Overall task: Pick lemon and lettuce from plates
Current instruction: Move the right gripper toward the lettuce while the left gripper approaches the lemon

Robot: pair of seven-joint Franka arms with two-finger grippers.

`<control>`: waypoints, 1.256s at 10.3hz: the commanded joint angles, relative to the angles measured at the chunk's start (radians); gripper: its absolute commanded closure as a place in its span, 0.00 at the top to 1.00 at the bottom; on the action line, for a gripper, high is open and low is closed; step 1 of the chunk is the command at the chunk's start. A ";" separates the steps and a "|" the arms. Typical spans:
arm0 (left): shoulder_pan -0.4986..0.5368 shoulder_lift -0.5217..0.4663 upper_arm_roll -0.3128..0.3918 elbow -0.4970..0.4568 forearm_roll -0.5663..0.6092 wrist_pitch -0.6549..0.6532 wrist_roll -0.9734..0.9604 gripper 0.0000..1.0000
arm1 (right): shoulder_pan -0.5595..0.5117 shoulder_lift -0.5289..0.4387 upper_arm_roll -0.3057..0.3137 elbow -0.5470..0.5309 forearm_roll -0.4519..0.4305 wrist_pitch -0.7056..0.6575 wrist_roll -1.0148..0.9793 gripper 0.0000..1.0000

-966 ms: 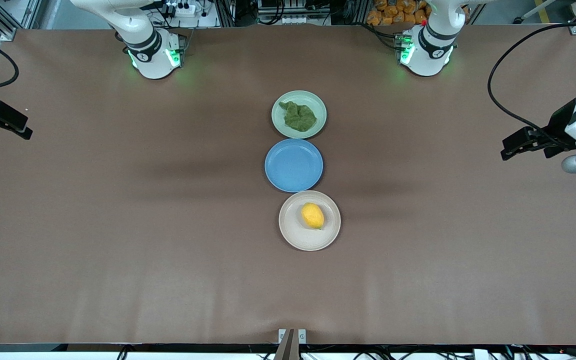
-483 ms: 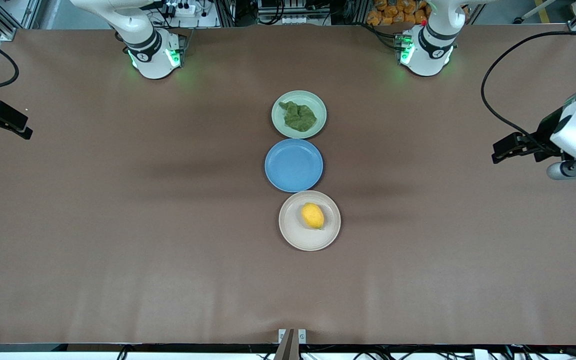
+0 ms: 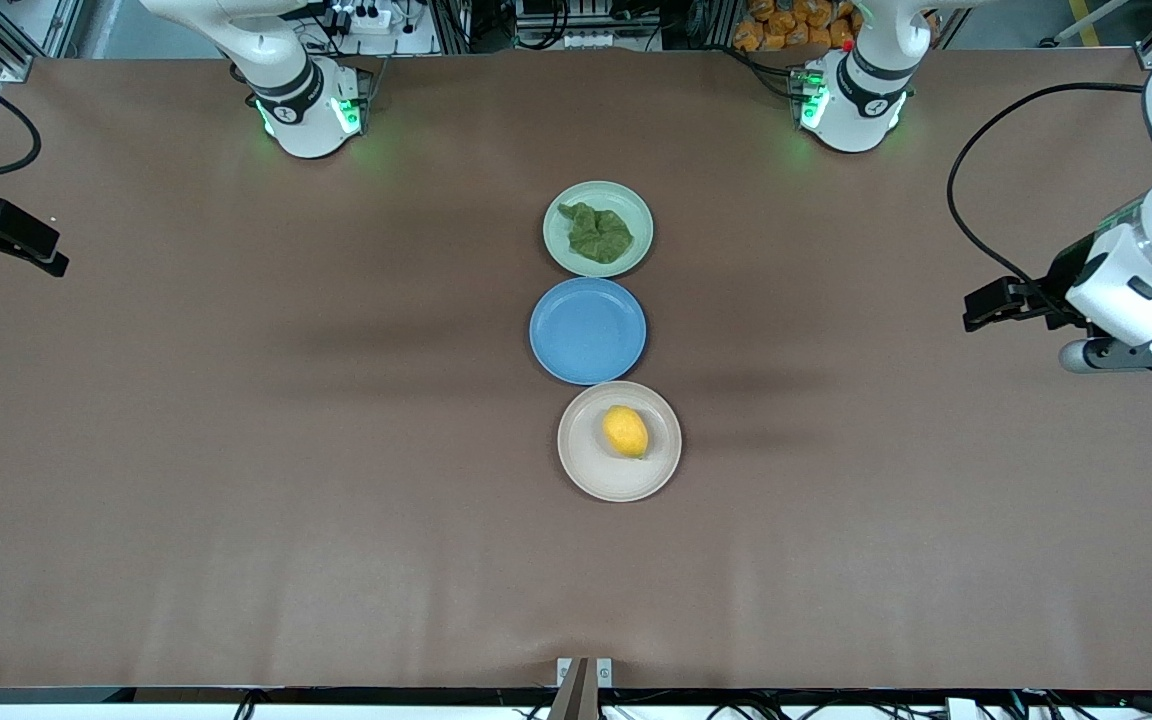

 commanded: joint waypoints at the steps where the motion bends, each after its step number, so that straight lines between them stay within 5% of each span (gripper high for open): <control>1: -0.022 0.007 0.000 -0.003 -0.014 -0.005 -0.002 1.00 | 0.009 0.002 0.012 0.000 0.005 -0.011 0.020 1.00; 7: -0.043 0.021 -0.007 -0.002 -0.013 -0.005 -0.010 1.00 | 0.029 0.011 0.191 -0.072 0.005 0.025 0.416 1.00; 13: -0.117 0.097 -0.009 0.006 -0.022 0.050 -0.024 1.00 | 0.043 0.042 0.330 -0.165 0.011 0.134 0.607 1.00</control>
